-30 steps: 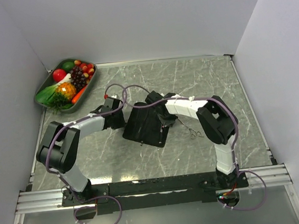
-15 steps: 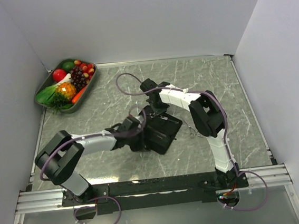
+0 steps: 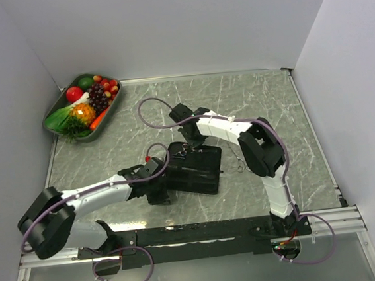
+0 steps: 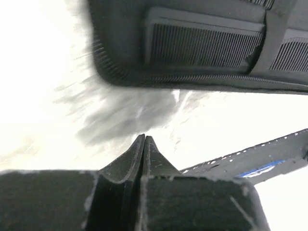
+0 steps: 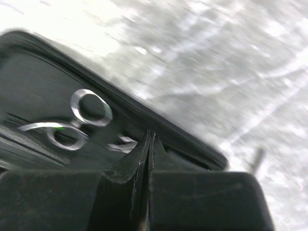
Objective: Sort the hair-cutting tools
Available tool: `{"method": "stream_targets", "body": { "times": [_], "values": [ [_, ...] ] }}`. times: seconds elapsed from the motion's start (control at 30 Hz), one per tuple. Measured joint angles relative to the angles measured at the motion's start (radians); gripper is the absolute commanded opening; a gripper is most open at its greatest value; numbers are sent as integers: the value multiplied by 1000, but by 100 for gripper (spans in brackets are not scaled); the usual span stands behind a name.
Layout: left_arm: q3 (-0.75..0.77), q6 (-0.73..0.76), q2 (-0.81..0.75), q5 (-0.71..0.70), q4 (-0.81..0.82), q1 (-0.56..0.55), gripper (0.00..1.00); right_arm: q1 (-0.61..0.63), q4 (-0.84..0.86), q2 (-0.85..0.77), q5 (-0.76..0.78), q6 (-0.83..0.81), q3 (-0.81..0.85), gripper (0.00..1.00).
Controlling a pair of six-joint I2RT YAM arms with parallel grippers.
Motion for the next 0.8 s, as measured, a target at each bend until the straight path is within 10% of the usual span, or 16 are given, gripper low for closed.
{"method": "stream_targets", "body": {
  "times": [0.2,0.43,0.8],
  "values": [
    [104,1,-103,-96,-182,18,15,-29,-13,-173,120,31,-111,40],
    [192,7,-166,-139,-238,71,57,-158,-15,-415,193,97,-301,51],
    [144,36,-167,-43,-183,256,65,-236,-33,-442,109,94,-523,57]
  ]
}}
